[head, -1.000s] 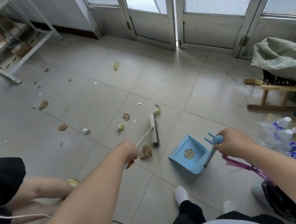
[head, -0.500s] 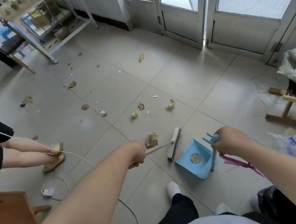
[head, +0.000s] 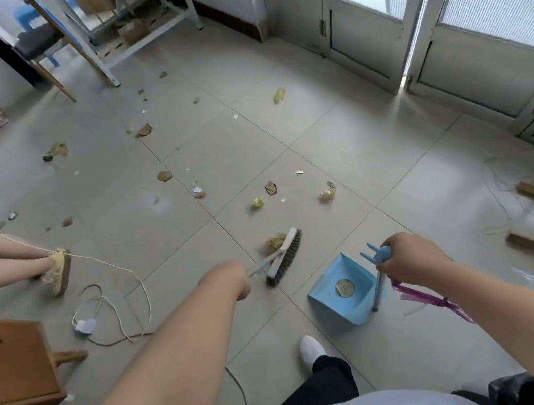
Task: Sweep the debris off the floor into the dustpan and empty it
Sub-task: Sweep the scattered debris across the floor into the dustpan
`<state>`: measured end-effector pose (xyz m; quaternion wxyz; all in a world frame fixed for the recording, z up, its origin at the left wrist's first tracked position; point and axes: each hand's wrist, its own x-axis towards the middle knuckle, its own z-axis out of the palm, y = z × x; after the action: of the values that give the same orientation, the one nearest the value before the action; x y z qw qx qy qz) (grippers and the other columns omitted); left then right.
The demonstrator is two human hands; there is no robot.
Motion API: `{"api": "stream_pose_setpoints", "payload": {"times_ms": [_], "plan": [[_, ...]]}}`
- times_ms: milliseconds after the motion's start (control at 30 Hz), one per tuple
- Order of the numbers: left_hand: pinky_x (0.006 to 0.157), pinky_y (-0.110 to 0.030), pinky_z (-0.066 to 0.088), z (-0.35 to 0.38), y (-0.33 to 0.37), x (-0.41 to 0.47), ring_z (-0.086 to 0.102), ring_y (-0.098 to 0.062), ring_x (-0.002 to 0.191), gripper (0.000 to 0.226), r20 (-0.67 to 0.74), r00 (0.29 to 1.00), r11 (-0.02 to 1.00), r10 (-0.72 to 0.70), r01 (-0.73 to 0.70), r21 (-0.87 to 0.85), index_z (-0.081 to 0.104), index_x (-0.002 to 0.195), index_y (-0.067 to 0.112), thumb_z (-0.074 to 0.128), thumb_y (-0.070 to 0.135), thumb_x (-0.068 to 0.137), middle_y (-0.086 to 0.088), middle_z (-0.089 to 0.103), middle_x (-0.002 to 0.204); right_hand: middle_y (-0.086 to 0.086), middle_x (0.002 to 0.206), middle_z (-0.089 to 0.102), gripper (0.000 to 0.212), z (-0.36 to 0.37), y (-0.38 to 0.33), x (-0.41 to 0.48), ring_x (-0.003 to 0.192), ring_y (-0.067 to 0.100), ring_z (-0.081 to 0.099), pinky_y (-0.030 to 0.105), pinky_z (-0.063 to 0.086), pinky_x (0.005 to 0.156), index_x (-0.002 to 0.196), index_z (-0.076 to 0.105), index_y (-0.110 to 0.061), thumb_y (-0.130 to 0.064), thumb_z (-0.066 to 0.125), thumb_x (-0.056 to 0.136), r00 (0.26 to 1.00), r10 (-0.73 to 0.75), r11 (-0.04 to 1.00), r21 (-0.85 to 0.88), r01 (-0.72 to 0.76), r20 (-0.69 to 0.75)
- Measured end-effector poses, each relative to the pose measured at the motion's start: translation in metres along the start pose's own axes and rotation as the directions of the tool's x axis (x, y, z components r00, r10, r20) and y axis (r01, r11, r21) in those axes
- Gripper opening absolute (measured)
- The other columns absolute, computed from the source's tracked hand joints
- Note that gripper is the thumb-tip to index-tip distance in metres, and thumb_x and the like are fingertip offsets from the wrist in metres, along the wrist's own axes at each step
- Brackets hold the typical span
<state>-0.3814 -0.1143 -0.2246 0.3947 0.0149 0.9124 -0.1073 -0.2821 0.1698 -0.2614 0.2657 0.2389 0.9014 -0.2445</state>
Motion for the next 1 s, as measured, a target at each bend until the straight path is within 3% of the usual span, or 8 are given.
{"api": "stream_pose_setpoints", "payload": {"times_ms": [100, 233, 367, 433, 533, 700, 867, 1000], "plan": [[0.082, -0.032, 0.05, -0.011, -0.016, 0.027, 0.063, -0.026, 0.098, 0.036, -0.064, 0.998, 0.999, 0.003, 0.0, 0.044, 0.061, 0.122, 0.014, 0.045, 0.009, 0.09, -0.008, 0.065, 0.113, -0.002, 0.073, 0.07, 0.009, -0.005, -0.029, 0.021, 0.074, 0.019, 0.068, 0.031, 0.054, 0.066, 0.084, 0.067, -0.022, -0.023, 0.061, 0.078, 1.0, -0.006, 1.0, 0.012, 0.006, -0.008], [0.077, -0.031, 0.048, -0.021, -0.039, 0.05, 0.063, -0.027, 0.104, 0.036, -0.109, 0.994, 1.0, 0.002, -0.002, 0.003, 0.061, 0.124, 0.017, 0.05, 0.013, 0.089, -0.007, 0.065, 0.115, 0.0, 0.075, 0.071, 0.009, -0.015, -0.066, 0.046, 0.074, 0.021, 0.069, 0.035, 0.058, 0.068, 0.085, 0.07, -0.021, -0.022, 0.063, 0.079, 0.998, -0.056, 0.998, 0.007, 0.057, -0.007], [0.065, -0.03, 0.056, -0.023, -0.073, 0.053, 0.068, -0.026, 0.079, 0.041, -0.063, 0.992, 0.968, -0.109, 0.092, -0.234, 0.057, 0.123, 0.018, 0.048, 0.007, 0.085, -0.009, 0.066, 0.102, 0.001, 0.072, 0.07, 0.012, -0.024, -0.097, 0.069, 0.073, 0.022, 0.068, 0.035, 0.057, 0.066, 0.084, 0.072, -0.019, -0.023, 0.061, 0.081, 0.992, -0.128, 0.991, -0.04, 0.129, 0.019], [0.048, -0.025, 0.053, -0.015, -0.091, 0.054, 0.061, -0.022, 0.054, 0.032, 0.123, 0.981, 0.839, -0.149, 0.191, -0.51, 0.054, 0.113, 0.011, 0.044, -0.002, 0.085, -0.014, 0.062, 0.082, 0.002, 0.074, 0.07, 0.013, -0.028, -0.112, 0.082, 0.074, 0.022, 0.068, 0.035, 0.057, 0.067, 0.086, 0.072, -0.019, -0.023, 0.061, 0.081, 0.984, -0.175, 0.982, -0.067, 0.177, 0.033], [0.035, -0.012, 0.033, -0.018, -0.113, 0.042, 0.038, -0.007, 0.031, 0.016, 0.372, 0.924, 0.626, -0.088, 0.342, -0.701, 0.051, 0.079, 0.005, 0.045, -0.007, 0.089, -0.008, 0.047, 0.057, 0.003, 0.077, 0.07, 0.014, -0.033, -0.134, 0.103, 0.074, 0.022, 0.066, 0.03, 0.053, 0.061, 0.087, 0.071, -0.017, -0.024, 0.06, 0.082, 0.963, -0.262, 0.95, -0.159, 0.27, 0.069], [0.034, -0.009, 0.03, -0.012, -0.116, 0.008, 0.034, -0.006, 0.031, 0.02, 0.404, 0.897, 0.365, -0.178, 0.441, -0.82, 0.05, 0.093, 0.014, 0.048, -0.005, 0.091, -0.007, 0.044, 0.061, 0.001, 0.076, 0.069, 0.014, -0.045, -0.166, 0.132, 0.073, 0.021, 0.066, 0.028, 0.053, 0.061, 0.088, 0.07, -0.017, -0.024, 0.06, 0.079, 0.903, -0.401, 0.86, -0.277, 0.429, 0.156], [0.037, -0.009, 0.029, 0.003, -0.086, -0.014, 0.032, -0.008, 0.038, 0.019, 0.468, 0.826, 0.118, -0.314, 0.523, -0.844, 0.052, 0.083, 0.012, 0.046, -0.004, 0.092, -0.005, 0.042, 0.058, 0.001, 0.077, 0.07, 0.014, -0.059, -0.181, 0.156, 0.073, 0.02, 0.067, 0.028, 0.052, 0.062, 0.09, 0.069, -0.017, -0.024, 0.06, 0.081, 0.823, -0.5, 0.763, -0.313, 0.565, 0.269], [0.046, -0.018, 0.028, -0.002, -0.054, -0.011, 0.032, -0.013, 0.043, 0.029, 0.491, 0.794, -0.141, -0.359, 0.474, -0.869, 0.043, 0.069, 0.006, 0.039, -0.006, 0.095, -0.008, 0.04, 0.058, 0.002, 0.079, 0.07, 0.014, -0.068, -0.19, 0.171, 0.075, 0.021, 0.065, 0.023, 0.042, 0.052, 0.09, 0.07, -0.019, -0.023, 0.059, 0.081, 0.78, -0.54, 0.72, -0.306, 0.622, 0.315]]}}
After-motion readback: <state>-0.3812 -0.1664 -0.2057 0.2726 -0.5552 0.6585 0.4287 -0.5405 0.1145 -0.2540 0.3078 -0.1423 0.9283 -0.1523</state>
